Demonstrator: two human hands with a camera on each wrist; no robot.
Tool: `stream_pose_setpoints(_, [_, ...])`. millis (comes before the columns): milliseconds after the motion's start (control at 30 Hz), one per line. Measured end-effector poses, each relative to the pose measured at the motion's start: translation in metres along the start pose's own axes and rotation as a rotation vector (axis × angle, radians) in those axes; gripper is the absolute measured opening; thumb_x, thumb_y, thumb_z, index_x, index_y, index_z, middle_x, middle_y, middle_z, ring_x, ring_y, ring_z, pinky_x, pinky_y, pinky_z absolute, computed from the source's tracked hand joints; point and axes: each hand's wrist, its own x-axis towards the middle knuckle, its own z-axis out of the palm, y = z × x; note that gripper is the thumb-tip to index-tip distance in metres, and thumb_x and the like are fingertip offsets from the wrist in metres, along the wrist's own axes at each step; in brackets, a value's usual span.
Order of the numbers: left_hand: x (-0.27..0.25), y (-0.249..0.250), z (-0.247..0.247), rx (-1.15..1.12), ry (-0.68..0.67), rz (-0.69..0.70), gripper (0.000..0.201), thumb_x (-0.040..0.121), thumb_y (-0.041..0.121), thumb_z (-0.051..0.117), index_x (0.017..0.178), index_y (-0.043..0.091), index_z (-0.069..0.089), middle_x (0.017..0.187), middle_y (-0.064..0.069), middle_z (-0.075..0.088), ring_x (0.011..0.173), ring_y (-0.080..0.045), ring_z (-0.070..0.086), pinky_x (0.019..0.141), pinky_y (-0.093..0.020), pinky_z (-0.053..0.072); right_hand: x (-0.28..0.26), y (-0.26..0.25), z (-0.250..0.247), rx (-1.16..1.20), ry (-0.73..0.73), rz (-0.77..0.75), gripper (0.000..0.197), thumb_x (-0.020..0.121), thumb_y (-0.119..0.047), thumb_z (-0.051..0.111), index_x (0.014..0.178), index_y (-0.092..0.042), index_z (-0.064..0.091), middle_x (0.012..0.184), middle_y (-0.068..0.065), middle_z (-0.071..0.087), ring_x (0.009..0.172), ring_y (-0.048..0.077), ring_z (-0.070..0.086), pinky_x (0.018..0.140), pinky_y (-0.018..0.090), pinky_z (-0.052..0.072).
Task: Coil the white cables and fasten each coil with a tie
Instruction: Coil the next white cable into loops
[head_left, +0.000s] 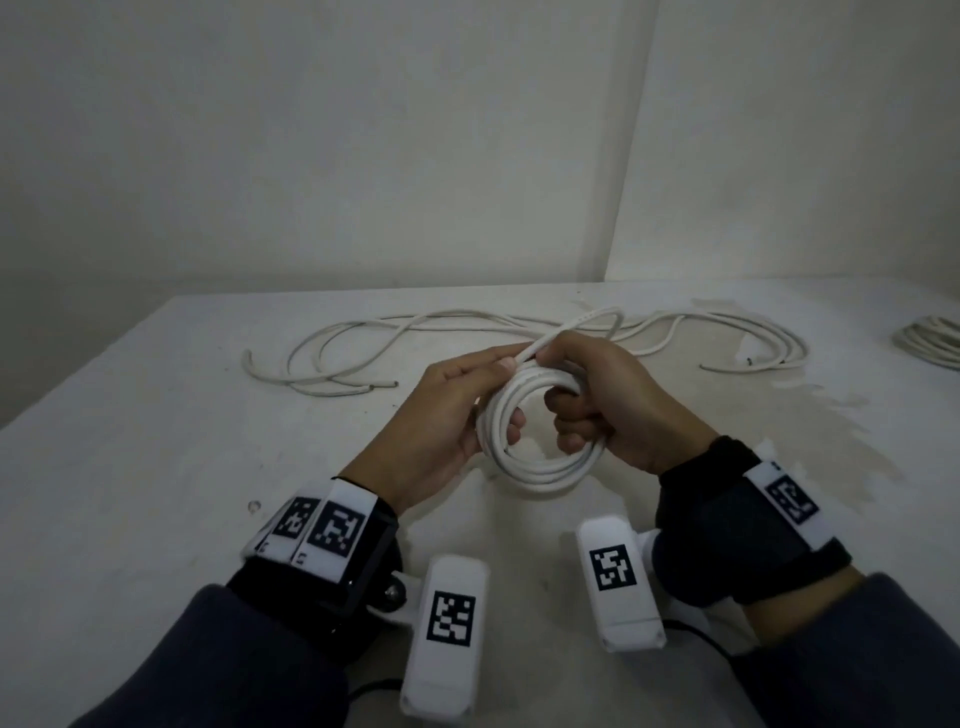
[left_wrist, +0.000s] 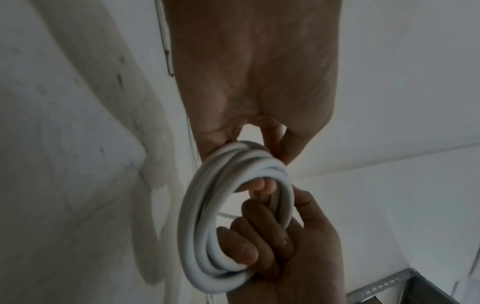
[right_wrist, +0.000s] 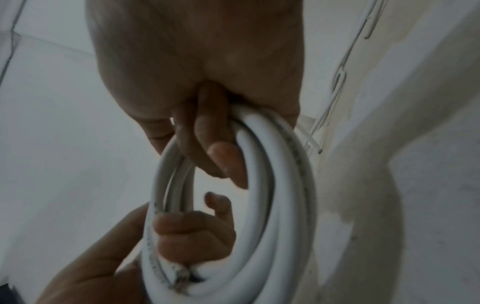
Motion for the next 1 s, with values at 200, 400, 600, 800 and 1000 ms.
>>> stream_pose_setpoints(200, [-0.004,0.008,0.004,0.124,-0.113,-0.022,0.034,0.103,0.02,0.034,0.096,0.009,0.066,0.06,-0.007,0.059,0.048,-0.011,0.049,0.049,-0.019,0.042,0.0,0.001,0.006,-0.048,0.036,-0.071,0.022,0.086,-0.014,0.037,0.065,-0.011,0.045,0.042,-0.003,0.023,0.035,0.011,0.017,0.041,0.019,0.024])
stream_pose_setpoints(400, [0.002,0.007,0.003,0.012,0.126,0.014,0.027,0.1,0.018,0.044,0.08,0.013,0.062,0.044,0.008,0.033,0.038,-0.005,0.027,0.037,-0.014,0.026,0.004,0.0,0.01,-0.145,0.148,-0.298,0.028,0.091,-0.009,0.051,0.065,-0.009,0.061,0.046,0.002,0.053,0.04,0.013,0.046,0.049,0.027,0.042])
stream_pose_setpoints(600, [0.0,0.019,-0.025,0.25,0.282,0.184,0.023,0.097,0.013,0.051,0.099,0.009,0.073,0.043,0.01,0.031,0.037,-0.003,0.027,0.037,-0.014,0.021,0.007,0.001,-0.014,-0.276,0.516,-0.567,0.018,0.084,-0.014,0.068,0.071,-0.002,0.064,0.069,0.005,0.064,0.067,0.011,0.057,0.07,0.027,0.046])
stream_pose_setpoints(800, [0.0,0.018,-0.023,0.401,0.211,0.236,0.019,0.095,0.01,0.055,0.095,0.011,0.074,0.042,0.011,0.034,0.037,-0.003,0.03,0.038,-0.013,0.025,0.005,0.003,-0.009,-0.586,0.323,-0.559,0.005,0.084,-0.034,0.069,0.084,-0.039,0.071,0.092,-0.012,0.069,0.094,0.0,0.061,0.085,0.021,0.044])
stream_pose_setpoints(1000, [0.001,0.012,-0.028,0.535,0.207,0.247,0.055,0.082,0.041,0.066,0.086,-0.014,0.067,0.054,-0.006,0.043,0.048,-0.011,0.038,0.045,-0.017,0.031,-0.001,-0.011,-0.012,-0.542,0.354,-0.823,0.015,0.081,-0.02,0.074,0.074,-0.033,0.071,0.066,-0.026,0.069,0.063,-0.004,0.063,0.063,0.015,0.048])
